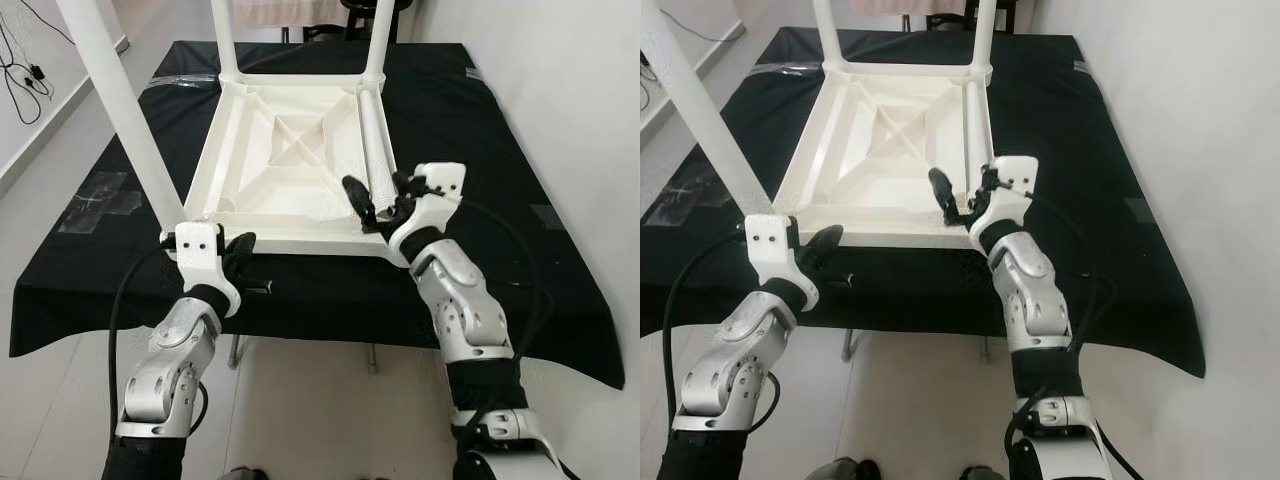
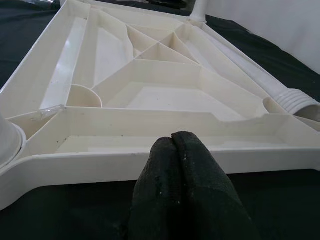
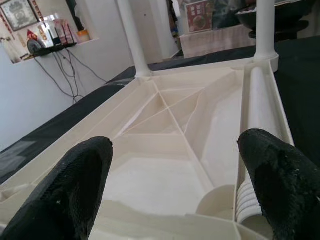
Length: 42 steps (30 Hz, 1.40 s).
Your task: Building children table
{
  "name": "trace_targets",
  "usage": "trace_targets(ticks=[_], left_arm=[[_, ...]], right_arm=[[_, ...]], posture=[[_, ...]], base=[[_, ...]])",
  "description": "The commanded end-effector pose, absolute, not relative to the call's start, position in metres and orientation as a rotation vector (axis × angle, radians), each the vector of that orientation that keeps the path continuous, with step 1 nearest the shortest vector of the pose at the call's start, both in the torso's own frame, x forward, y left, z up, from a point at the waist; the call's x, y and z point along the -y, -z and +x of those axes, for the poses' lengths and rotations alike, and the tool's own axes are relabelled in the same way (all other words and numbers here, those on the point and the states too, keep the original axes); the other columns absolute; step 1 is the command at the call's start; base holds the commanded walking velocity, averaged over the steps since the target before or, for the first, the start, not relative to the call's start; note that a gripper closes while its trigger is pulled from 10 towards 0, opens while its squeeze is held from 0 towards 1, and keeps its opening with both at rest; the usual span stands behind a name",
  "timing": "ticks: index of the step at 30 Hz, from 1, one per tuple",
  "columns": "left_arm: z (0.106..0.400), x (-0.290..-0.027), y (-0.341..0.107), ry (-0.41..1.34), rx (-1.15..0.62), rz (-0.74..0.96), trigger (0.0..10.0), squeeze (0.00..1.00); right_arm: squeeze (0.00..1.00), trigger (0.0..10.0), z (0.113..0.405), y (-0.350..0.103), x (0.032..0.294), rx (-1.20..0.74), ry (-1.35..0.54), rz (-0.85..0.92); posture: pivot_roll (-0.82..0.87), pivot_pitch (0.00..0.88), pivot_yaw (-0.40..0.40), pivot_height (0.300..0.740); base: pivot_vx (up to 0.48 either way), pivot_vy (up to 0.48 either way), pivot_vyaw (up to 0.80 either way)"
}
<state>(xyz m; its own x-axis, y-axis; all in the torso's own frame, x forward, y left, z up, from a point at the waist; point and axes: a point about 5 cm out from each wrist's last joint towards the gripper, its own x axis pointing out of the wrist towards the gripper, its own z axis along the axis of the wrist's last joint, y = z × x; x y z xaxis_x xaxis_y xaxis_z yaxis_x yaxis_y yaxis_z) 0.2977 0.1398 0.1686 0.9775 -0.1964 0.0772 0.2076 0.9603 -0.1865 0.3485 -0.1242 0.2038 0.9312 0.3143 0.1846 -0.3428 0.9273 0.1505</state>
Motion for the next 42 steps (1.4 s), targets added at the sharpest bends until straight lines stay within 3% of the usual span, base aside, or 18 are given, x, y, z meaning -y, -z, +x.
trace_targets(ticks=[1, 13, 17, 22, 31, 42], left_arm=[[0.295, -0.142, -0.163, 0.203, 0.04, -0.173, 10.0, 0.0], [0.296, -0.145, -0.163, 0.186, 0.064, -0.131, 10.0, 0.0], [0.296, -0.144, -0.162, 0.21, 0.049, -0.092, 10.0, 0.0], [0.296, -0.145, -0.165, 0.203, 0.075, -0.141, 10.0, 0.0], [0.296, -0.142, -0.166, 0.192, 0.086, -0.15, 10.0, 0.0], [0.296, -0.141, -0.165, 0.2, 0.084, -0.121, 10.0, 0.0]], right_arm=[[0.0, 10.0, 0.346, -0.203, 0.12, 0.157, -0.351, 0.178], [0.0, 10.0, 0.342, -0.199, 0.115, 0.145, -0.371, 0.176], [0.0, 10.0, 0.343, -0.197, 0.115, 0.121, -0.373, 0.15], [0.0, 10.0, 0.344, -0.196, 0.115, 0.114, -0.377, 0.153], [0.0, 10.0, 0.341, -0.201, 0.114, 0.157, -0.404, 0.15], [0.0, 10.0, 0.334, -0.204, 0.11, 0.19, -0.516, 0.068]], posture=[[0.01, 0.107, -0.01, 0.74], [0.01, 0.113, -0.009, 0.74], [0.01, 0.113, -0.008, 0.74], [0.01, 0.114, -0.01, 0.74], [0.01, 0.115, -0.009, 0.74], [0.0, 0.117, -0.007, 0.74]], base=[[0.0, 0.0, 0.0], [0.0, 0.0, 0.0], [0.446, 0.0, 0.0], [0.4, 0.0, -0.8], [0.0, 0.0, 0.0], [0.0, 0.0, 0.8]])
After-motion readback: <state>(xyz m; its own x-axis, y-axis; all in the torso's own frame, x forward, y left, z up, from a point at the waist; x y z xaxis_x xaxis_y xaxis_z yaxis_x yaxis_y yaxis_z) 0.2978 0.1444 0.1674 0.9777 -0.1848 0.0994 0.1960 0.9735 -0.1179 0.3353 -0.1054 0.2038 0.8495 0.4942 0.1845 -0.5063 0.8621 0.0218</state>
